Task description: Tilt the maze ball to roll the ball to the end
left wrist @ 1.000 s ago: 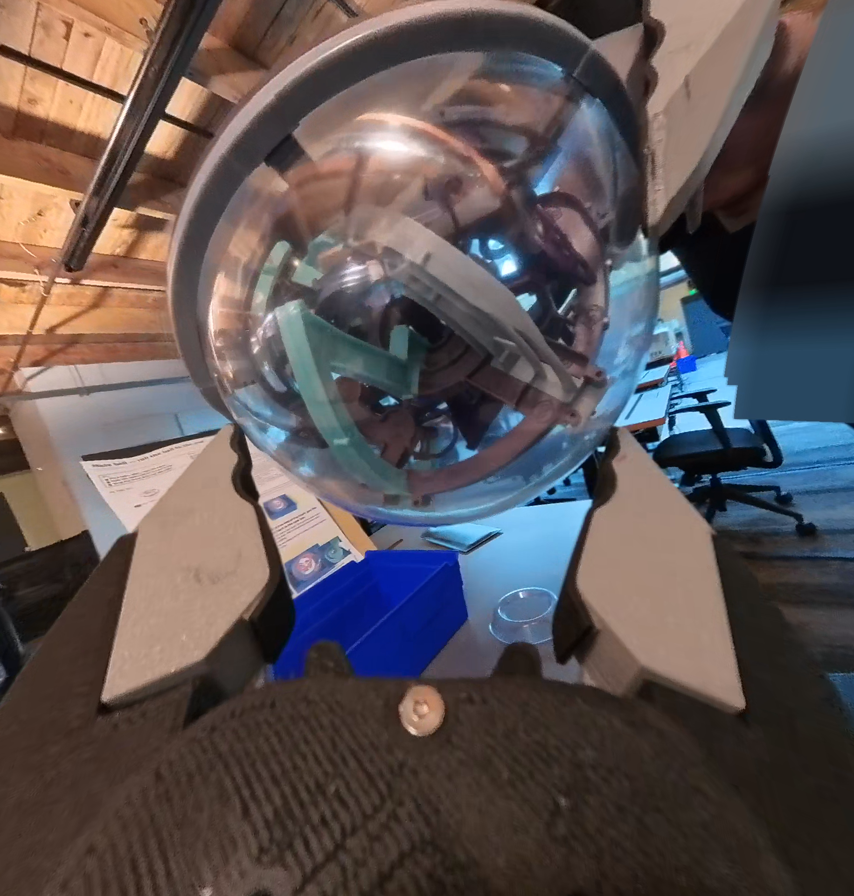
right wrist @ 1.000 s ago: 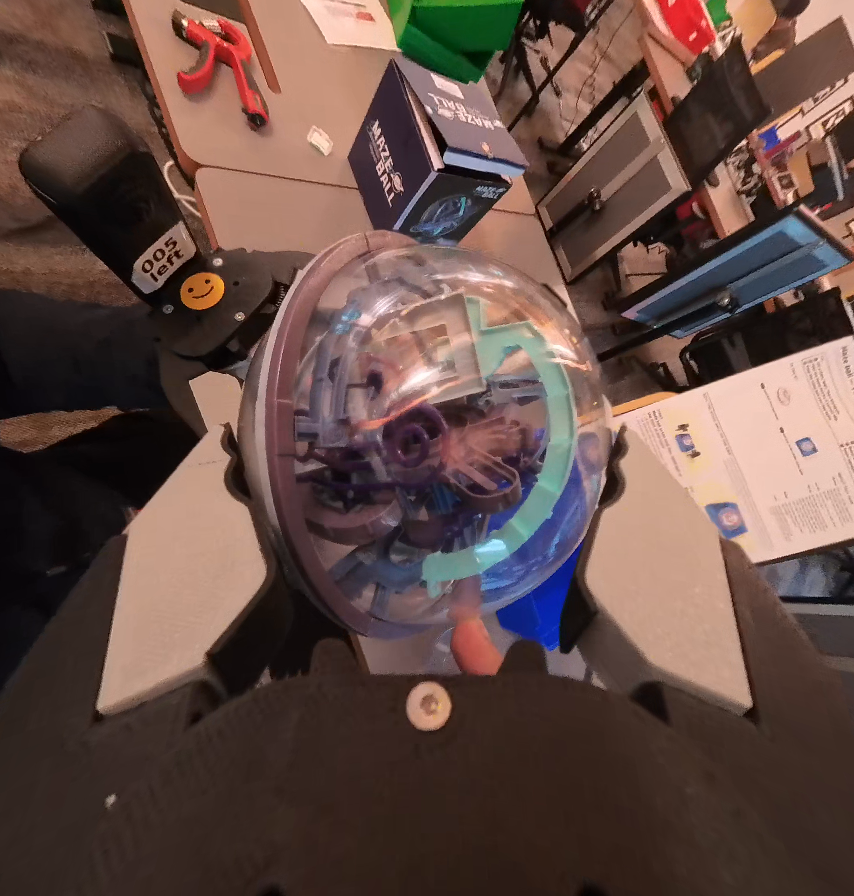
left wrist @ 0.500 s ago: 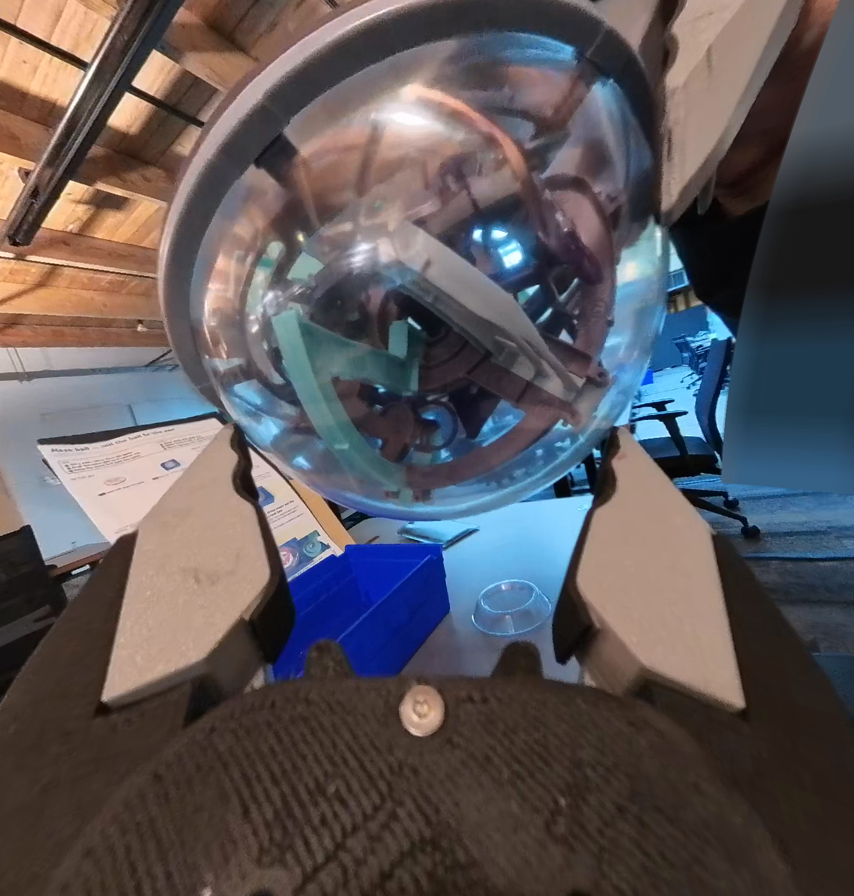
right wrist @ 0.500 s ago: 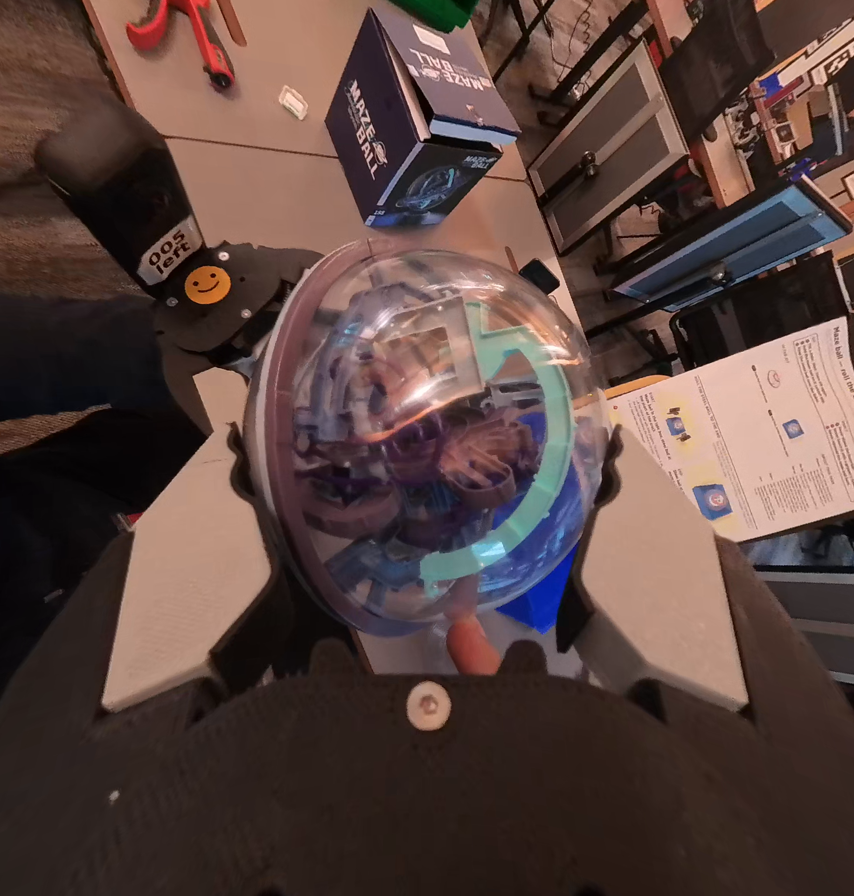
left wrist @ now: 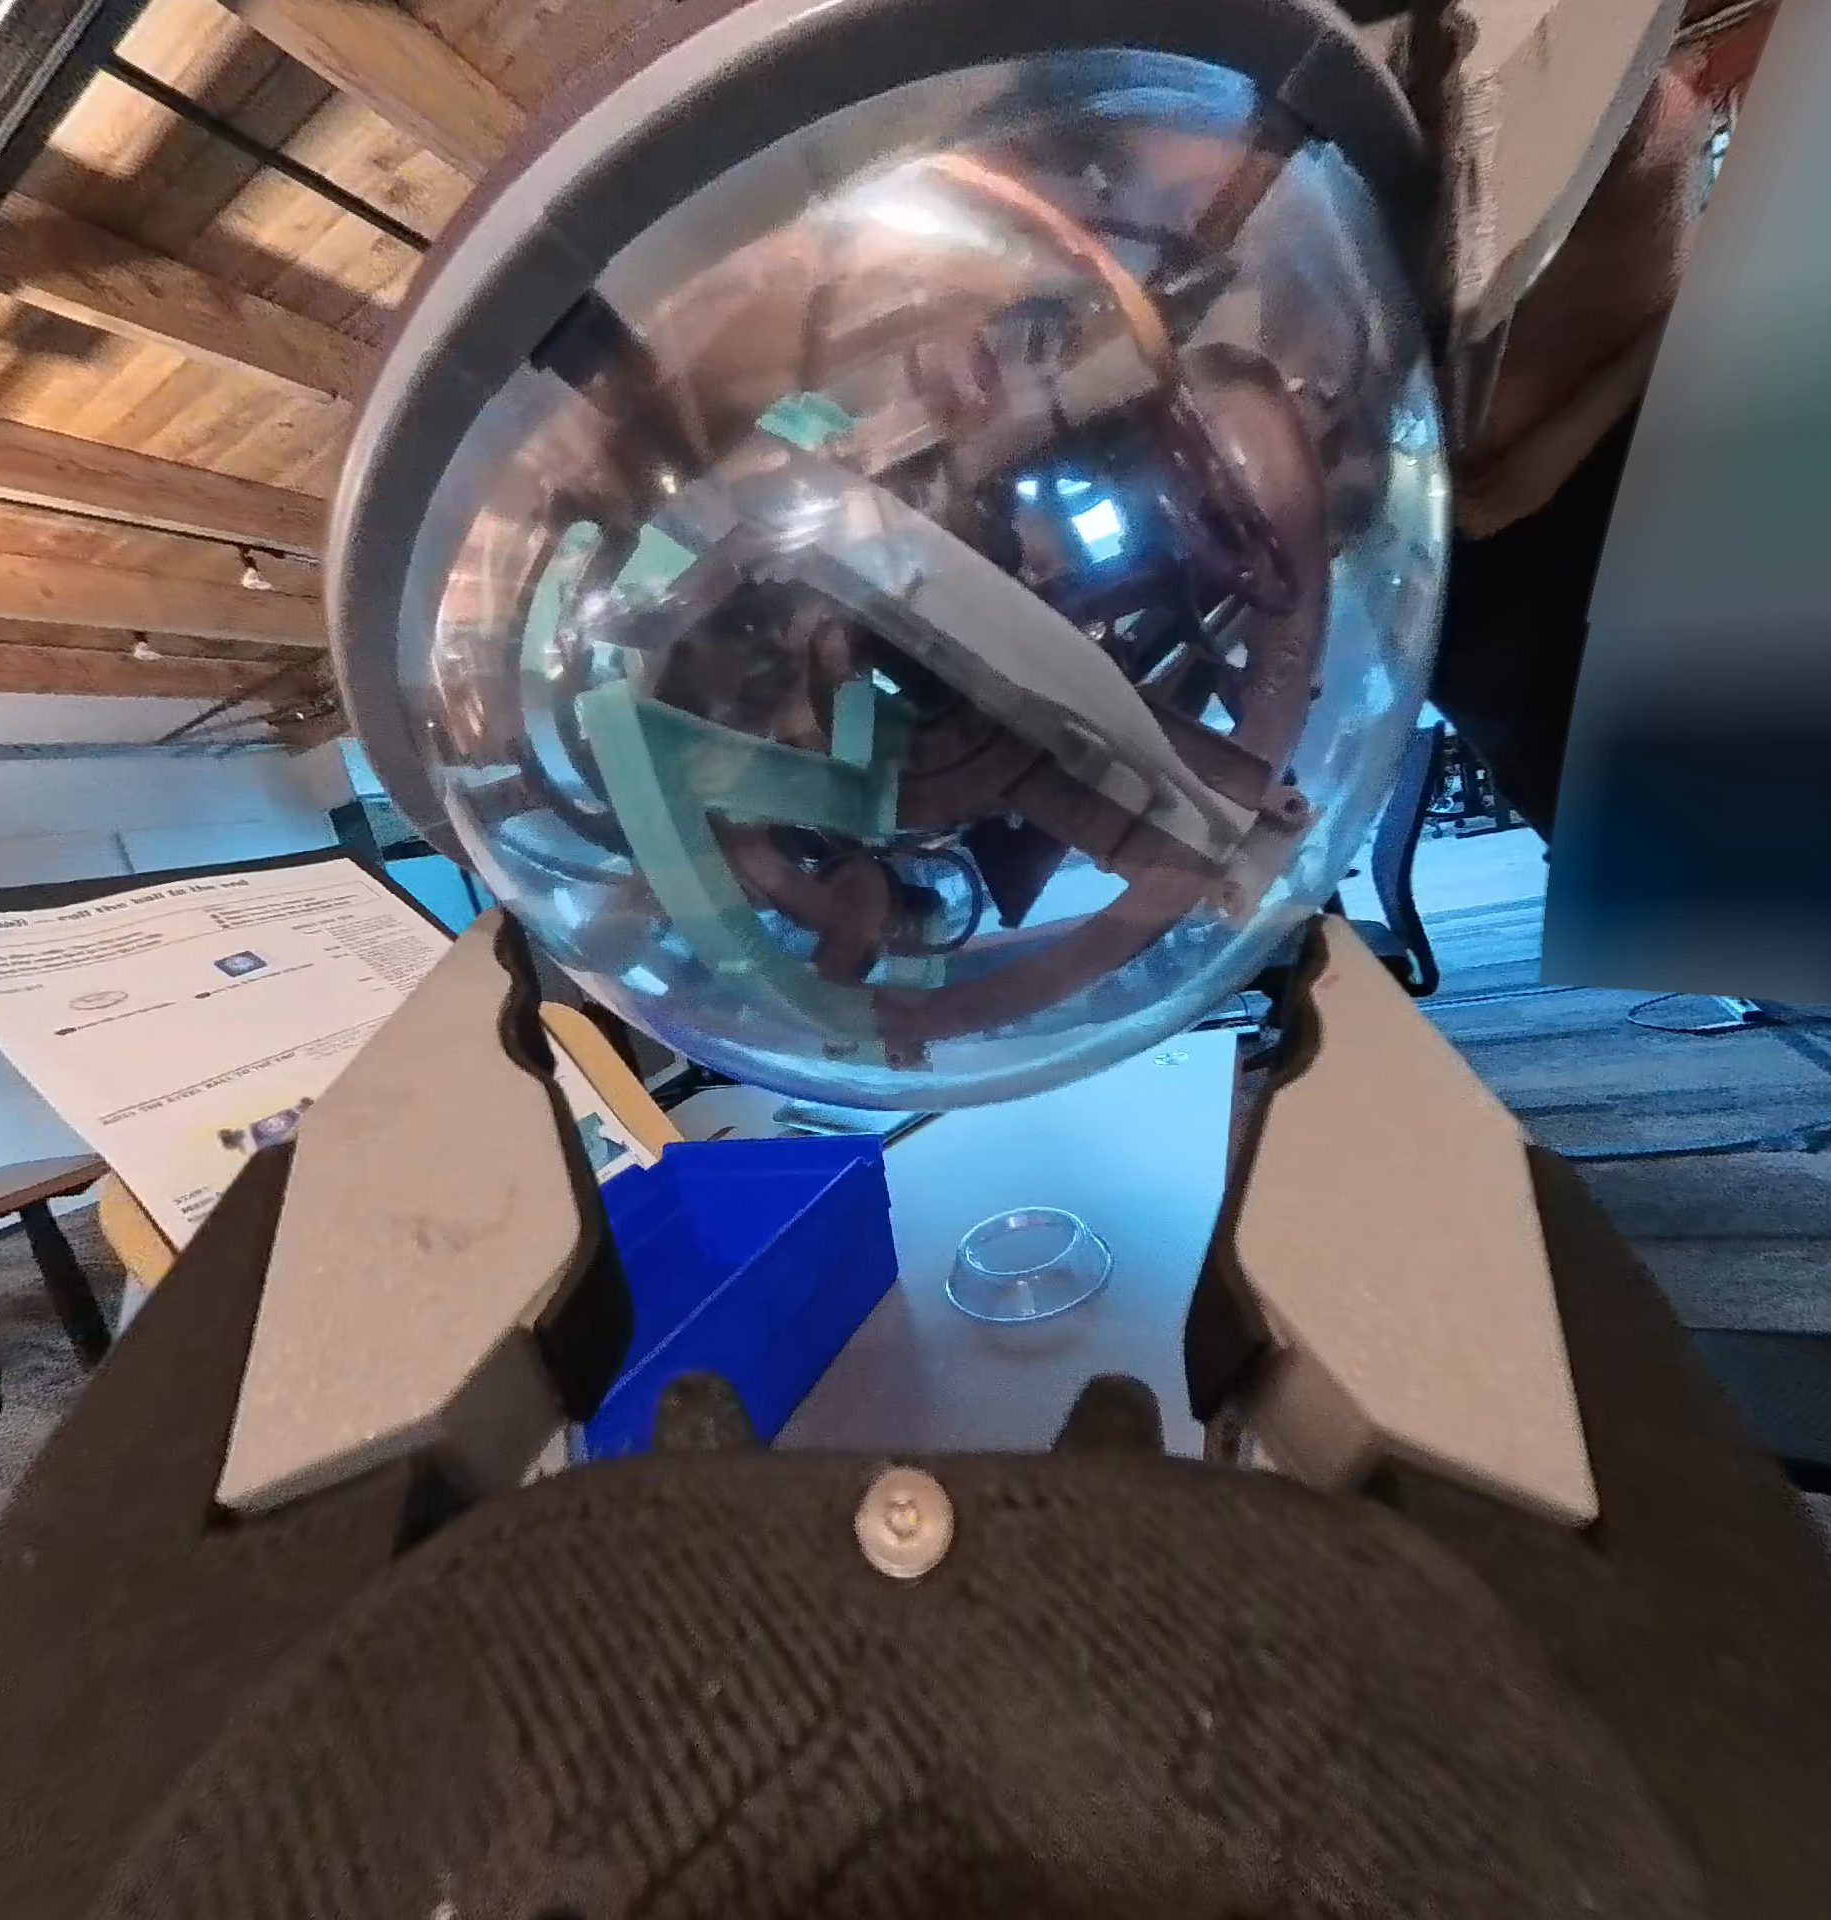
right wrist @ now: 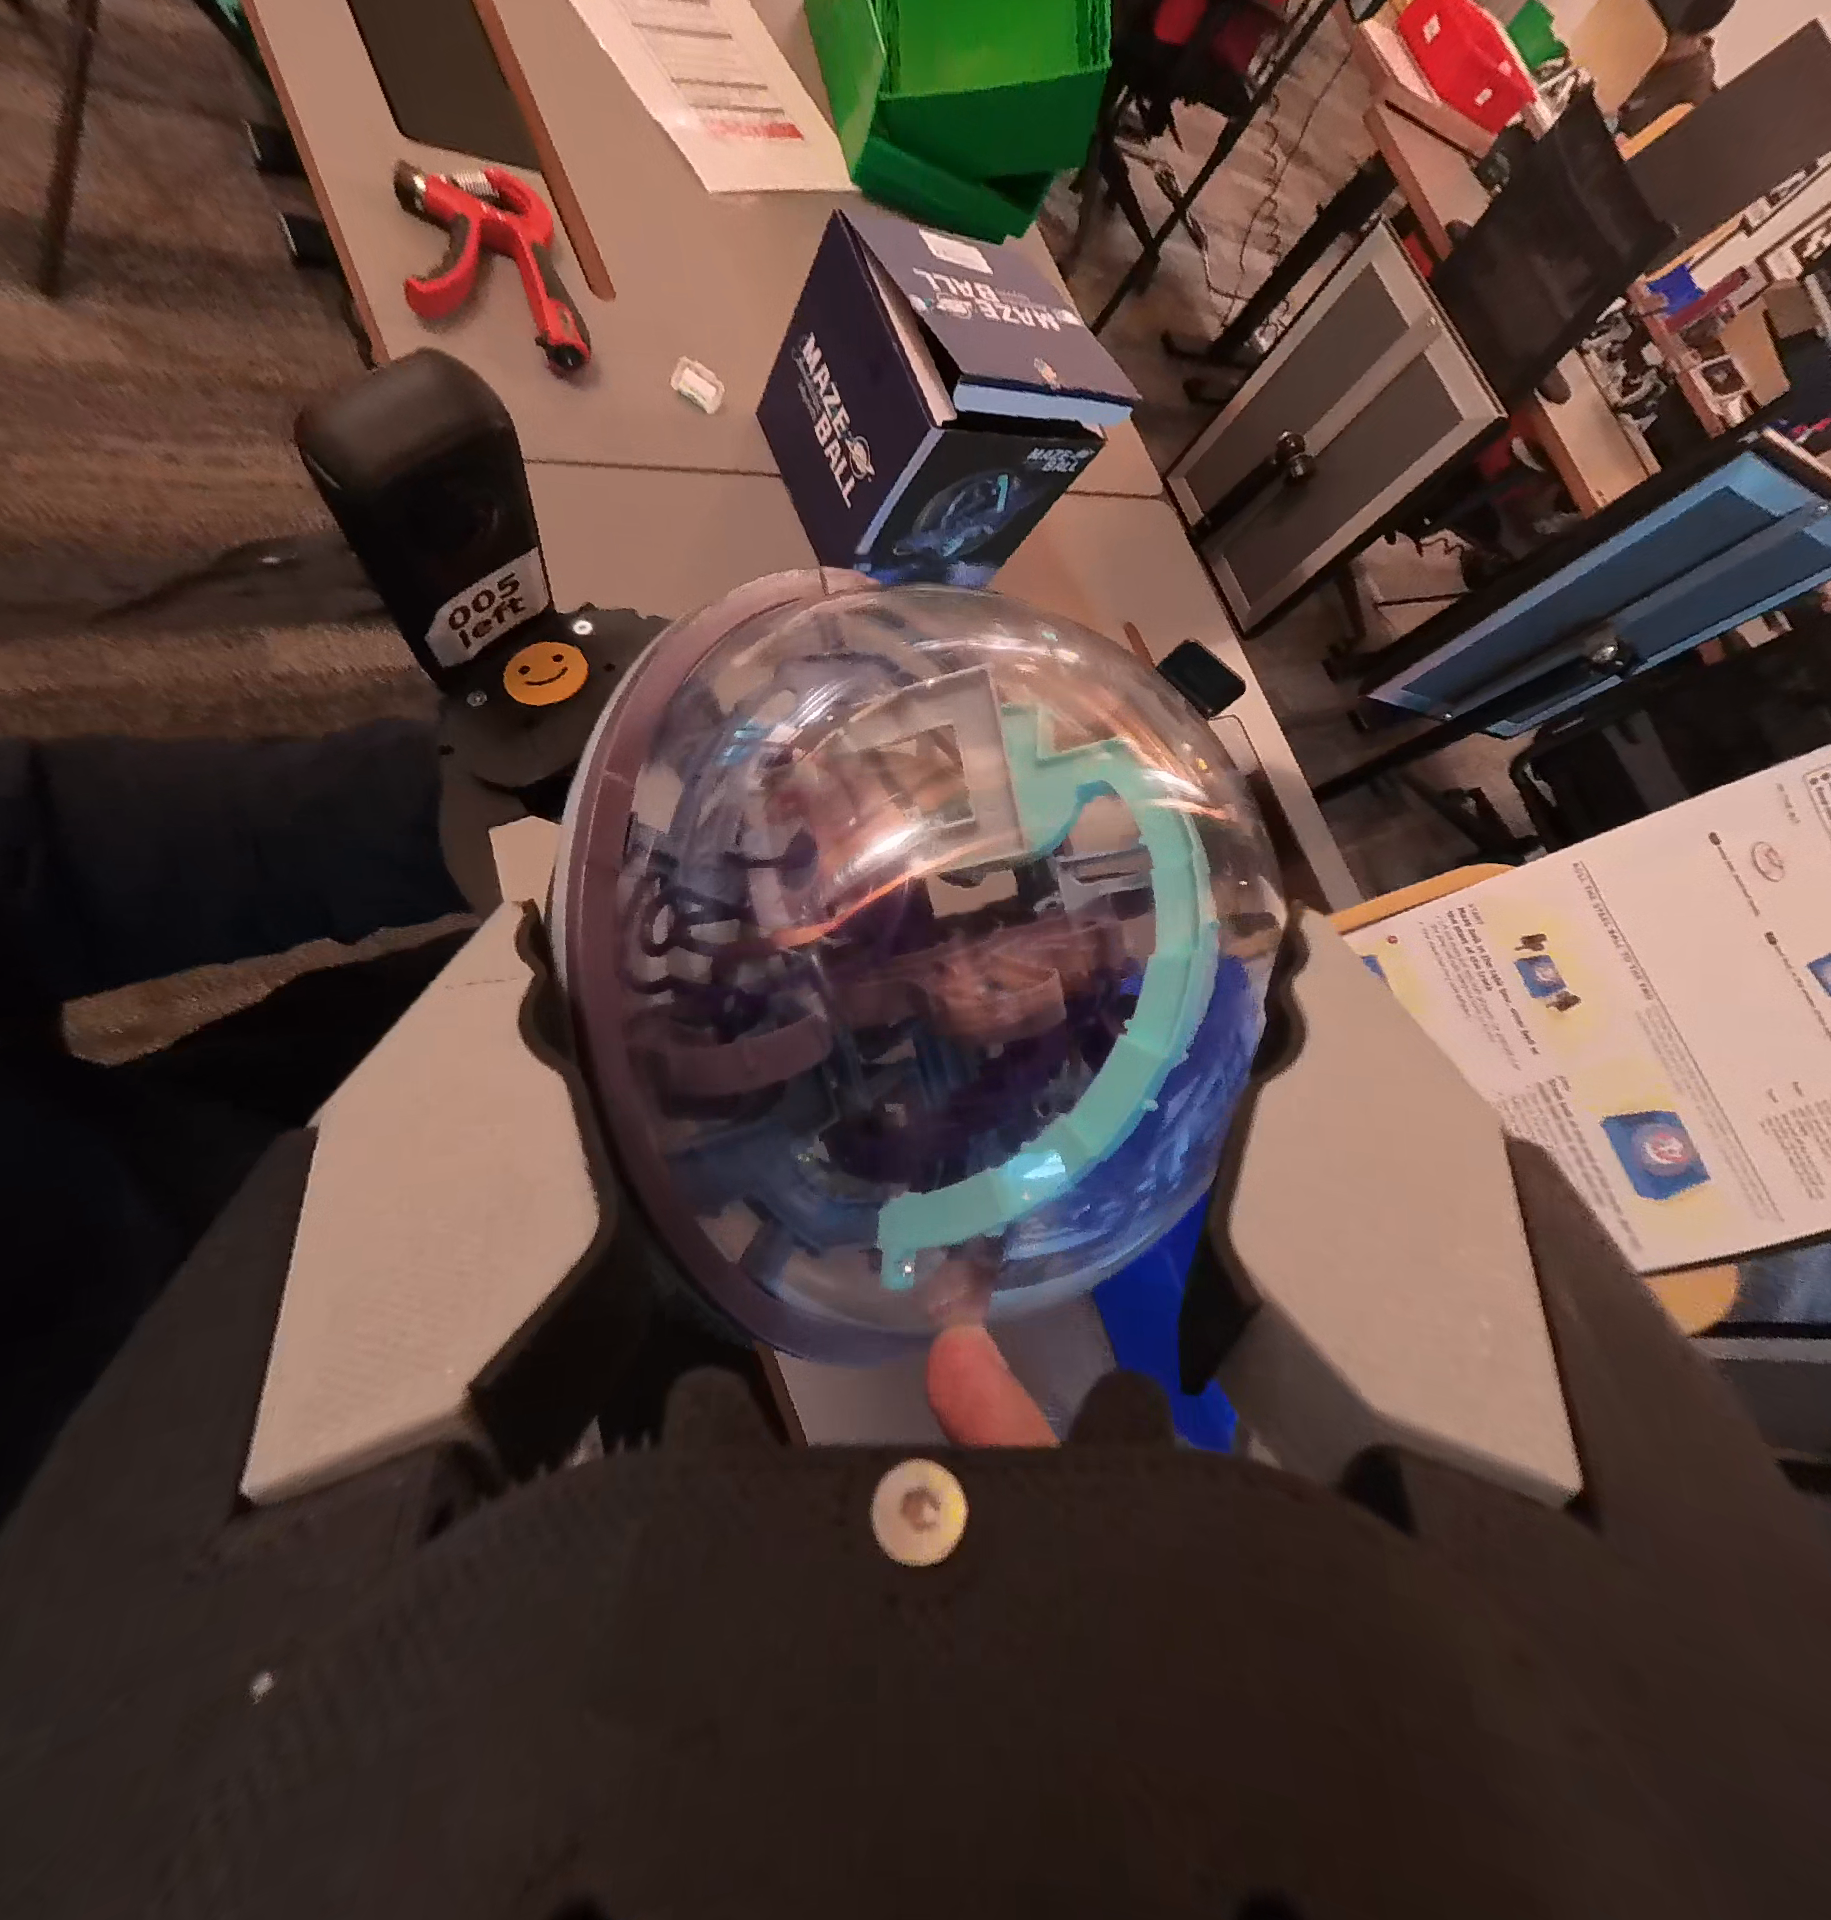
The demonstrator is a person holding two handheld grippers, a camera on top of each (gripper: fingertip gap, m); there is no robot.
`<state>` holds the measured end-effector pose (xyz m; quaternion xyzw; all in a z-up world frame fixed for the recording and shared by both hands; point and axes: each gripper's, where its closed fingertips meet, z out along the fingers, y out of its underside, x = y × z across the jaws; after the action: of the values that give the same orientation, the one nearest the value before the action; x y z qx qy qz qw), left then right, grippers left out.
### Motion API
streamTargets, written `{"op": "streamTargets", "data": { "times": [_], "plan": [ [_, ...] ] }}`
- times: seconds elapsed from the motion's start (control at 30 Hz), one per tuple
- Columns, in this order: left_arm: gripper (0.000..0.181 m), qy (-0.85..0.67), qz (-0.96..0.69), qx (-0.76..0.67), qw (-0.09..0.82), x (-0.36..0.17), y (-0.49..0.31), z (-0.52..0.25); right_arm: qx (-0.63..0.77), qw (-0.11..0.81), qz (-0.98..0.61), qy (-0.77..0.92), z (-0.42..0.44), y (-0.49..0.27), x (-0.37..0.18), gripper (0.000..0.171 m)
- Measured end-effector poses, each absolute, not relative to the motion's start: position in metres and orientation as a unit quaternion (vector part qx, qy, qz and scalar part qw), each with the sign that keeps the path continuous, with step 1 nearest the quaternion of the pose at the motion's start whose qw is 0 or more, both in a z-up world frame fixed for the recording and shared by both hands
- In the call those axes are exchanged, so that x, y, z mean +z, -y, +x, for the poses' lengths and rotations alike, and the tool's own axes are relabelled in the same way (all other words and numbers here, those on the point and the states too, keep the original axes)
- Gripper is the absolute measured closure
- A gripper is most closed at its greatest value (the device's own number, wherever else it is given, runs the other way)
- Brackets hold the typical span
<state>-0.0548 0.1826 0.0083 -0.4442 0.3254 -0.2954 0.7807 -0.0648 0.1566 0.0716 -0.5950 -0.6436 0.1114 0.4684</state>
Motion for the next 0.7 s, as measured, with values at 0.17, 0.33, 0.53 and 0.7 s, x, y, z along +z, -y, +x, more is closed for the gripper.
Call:
{"op": "streamTargets", "data": {
  "times": [0.17,0.33,0.53,0.7],
  "plan": [
    [0.043,-0.323,-0.440,-0.317,0.776,0.009,-0.182,-0.059,0.141,0.470,-0.596,0.636,-0.067,-0.159,0.072,0.040],
    [0.043,-0.320,-0.436,-0.332,0.773,0.010,-0.181,-0.061,0.144,0.472,-0.595,0.634,-0.070,-0.159,0.073,0.040],
    [0.043,-0.323,-0.439,-0.332,0.770,0.012,-0.181,-0.065,0.155,0.481,-0.598,0.622,-0.070,-0.163,0.072,0.038],
    [0.042,-0.331,-0.442,-0.330,0.765,0.012,-0.184,-0.066,0.148,0.485,-0.599,0.619,-0.073,-0.165,0.072,0.038]
  ]
}}
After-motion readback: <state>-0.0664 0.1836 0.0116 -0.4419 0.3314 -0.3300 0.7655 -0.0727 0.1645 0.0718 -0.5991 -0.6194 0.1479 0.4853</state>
